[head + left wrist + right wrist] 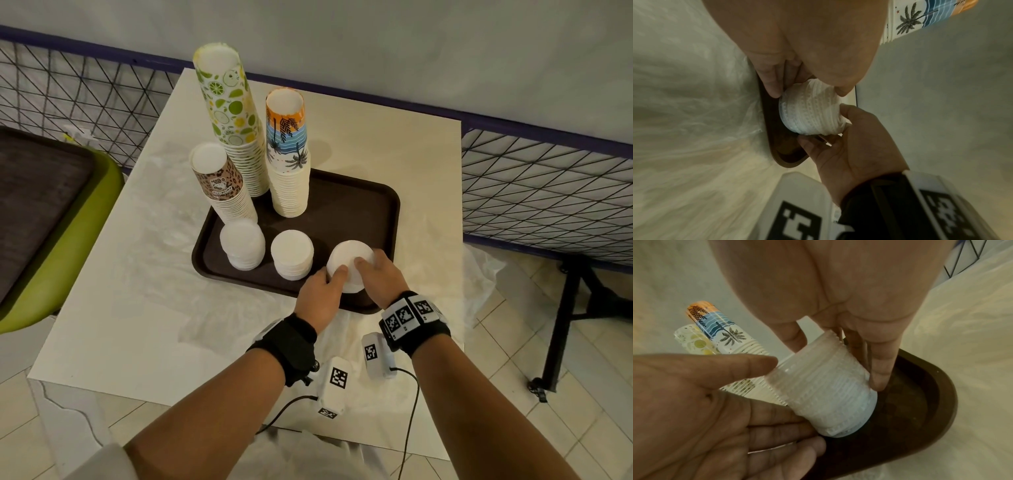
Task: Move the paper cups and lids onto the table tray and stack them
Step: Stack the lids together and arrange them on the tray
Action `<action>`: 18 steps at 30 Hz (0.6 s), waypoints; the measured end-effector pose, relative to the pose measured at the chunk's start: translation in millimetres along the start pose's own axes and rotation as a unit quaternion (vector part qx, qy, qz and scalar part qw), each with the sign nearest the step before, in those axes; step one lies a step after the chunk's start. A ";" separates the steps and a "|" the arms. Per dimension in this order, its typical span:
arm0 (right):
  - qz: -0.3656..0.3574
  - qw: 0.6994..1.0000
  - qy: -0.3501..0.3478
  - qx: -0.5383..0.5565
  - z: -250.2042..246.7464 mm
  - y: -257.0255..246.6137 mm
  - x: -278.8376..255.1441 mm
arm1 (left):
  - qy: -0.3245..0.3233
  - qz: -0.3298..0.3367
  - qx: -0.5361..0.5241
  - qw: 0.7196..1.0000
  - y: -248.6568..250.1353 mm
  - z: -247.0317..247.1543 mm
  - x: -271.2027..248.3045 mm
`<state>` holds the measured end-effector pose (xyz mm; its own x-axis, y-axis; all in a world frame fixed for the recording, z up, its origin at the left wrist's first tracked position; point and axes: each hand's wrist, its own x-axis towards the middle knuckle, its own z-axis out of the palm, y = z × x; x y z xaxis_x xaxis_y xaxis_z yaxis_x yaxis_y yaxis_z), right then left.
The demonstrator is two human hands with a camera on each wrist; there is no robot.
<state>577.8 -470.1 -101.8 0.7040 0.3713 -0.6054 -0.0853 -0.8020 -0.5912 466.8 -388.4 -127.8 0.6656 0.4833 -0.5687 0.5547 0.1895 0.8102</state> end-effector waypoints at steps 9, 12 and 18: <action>-0.009 1.000 0.003 0.011 -2.4 3.3 1.7 | -0.033 -0.007 -0.019 0.999 -0.2 -7.8 -5.7; -0.014 1.000 0.006 0.013 -4.9 4.0 -0.7 | -0.043 0.000 0.014 0.999 3.6 -14.0 -11.1; -0.056 0.996 0.062 -0.022 -27.4 -1.7 -20.2 | -0.119 0.049 0.231 0.964 29.9 -48.2 -43.2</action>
<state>583.1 -489.1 -74.0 0.7889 0.4018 -0.4650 0.0280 -0.7794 -0.6259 430.5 -362.4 -72.2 0.7910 0.2598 -0.5539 0.6104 -0.2750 0.7428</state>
